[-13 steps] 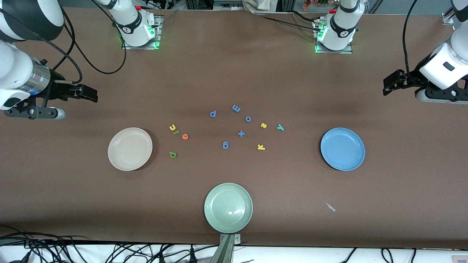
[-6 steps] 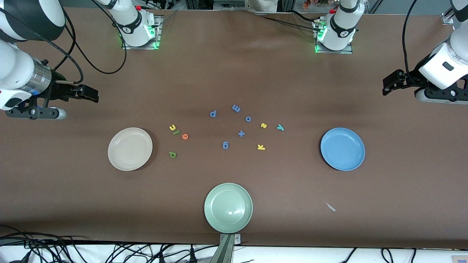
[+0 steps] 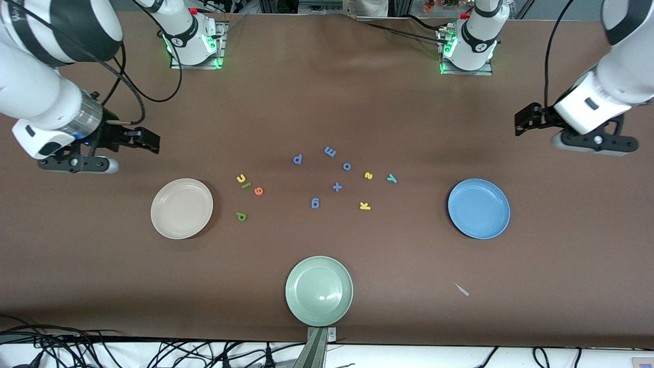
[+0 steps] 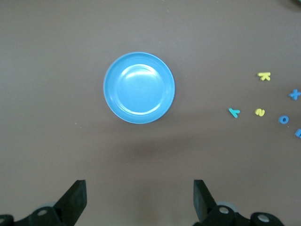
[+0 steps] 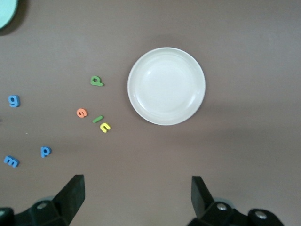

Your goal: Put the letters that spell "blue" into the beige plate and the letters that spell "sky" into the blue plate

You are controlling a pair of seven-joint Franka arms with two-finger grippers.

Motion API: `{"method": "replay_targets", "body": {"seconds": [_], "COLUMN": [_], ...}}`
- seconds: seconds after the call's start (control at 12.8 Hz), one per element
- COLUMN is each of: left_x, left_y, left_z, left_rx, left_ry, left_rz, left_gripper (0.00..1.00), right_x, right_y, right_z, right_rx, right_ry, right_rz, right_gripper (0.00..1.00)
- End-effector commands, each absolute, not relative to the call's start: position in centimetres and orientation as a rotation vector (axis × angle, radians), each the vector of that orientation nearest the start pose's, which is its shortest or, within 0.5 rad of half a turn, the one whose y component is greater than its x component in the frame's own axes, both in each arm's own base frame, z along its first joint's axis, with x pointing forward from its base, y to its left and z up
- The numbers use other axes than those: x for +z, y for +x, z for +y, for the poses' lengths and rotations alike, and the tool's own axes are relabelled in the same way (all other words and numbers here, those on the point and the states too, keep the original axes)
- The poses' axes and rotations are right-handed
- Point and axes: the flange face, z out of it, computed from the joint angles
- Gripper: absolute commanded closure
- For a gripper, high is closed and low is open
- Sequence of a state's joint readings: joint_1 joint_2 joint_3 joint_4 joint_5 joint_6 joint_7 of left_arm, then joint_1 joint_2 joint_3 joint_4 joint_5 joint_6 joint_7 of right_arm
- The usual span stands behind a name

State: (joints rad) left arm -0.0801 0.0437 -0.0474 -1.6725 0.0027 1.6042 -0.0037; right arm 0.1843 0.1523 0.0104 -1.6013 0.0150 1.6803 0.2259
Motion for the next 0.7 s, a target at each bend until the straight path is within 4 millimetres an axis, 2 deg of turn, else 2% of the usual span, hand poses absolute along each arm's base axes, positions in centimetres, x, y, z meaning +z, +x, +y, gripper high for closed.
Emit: {"method": "replay_targets", "body": {"seconds": [0.0, 0.16, 0.31, 0.39, 0.47, 0.55, 0.63], "left_x": [52.8, 50.3, 47.5, 46.1, 44.6, 42.8, 41.8], "left_y": [57.1, 57.4, 57.6, 57.5, 57.3, 57.1, 56.7], "left_z": [-8.8, -12.3, -15.7, -17.9, -19.6, -21.3, -23.0], "left_rx": [0.266, 0.318, 0.361, 0.37, 0.382, 0.427, 0.439], "left_ry": [-3.112, -3.1, -3.087, -3.078, -3.068, -3.07, -3.044], "left_rz": [0.244, 0.308, 0.177, 0.105, -0.044, -0.225, -0.336], "left_gripper": [0.0, 0.0, 0.0, 0.0, 0.0, 0.0, 0.0], "right_x": [51.2, 50.4, 50.2, 49.1, 47.2, 45.0, 42.8], "right_y": [59.0, 58.9, 58.8, 59.0, 59.1, 58.8, 58.6], "right_z": [13.4, 14.0, 14.2, 15.0, 15.8, 17.5, 18.1], "right_rx": [0.091, 0.094, 0.101, 0.118, 0.129, 0.105, 0.081], "right_ry": [-3.142, -3.148, -3.142, -3.137, -3.141, -3.145, -3.142], "right_rz": [0.047, 0.05, 0.052, 0.06, 0.116, 0.146, 0.177], "right_gripper": [0.0, 0.0, 0.0, 0.0, 0.0, 0.0, 0.0]}}
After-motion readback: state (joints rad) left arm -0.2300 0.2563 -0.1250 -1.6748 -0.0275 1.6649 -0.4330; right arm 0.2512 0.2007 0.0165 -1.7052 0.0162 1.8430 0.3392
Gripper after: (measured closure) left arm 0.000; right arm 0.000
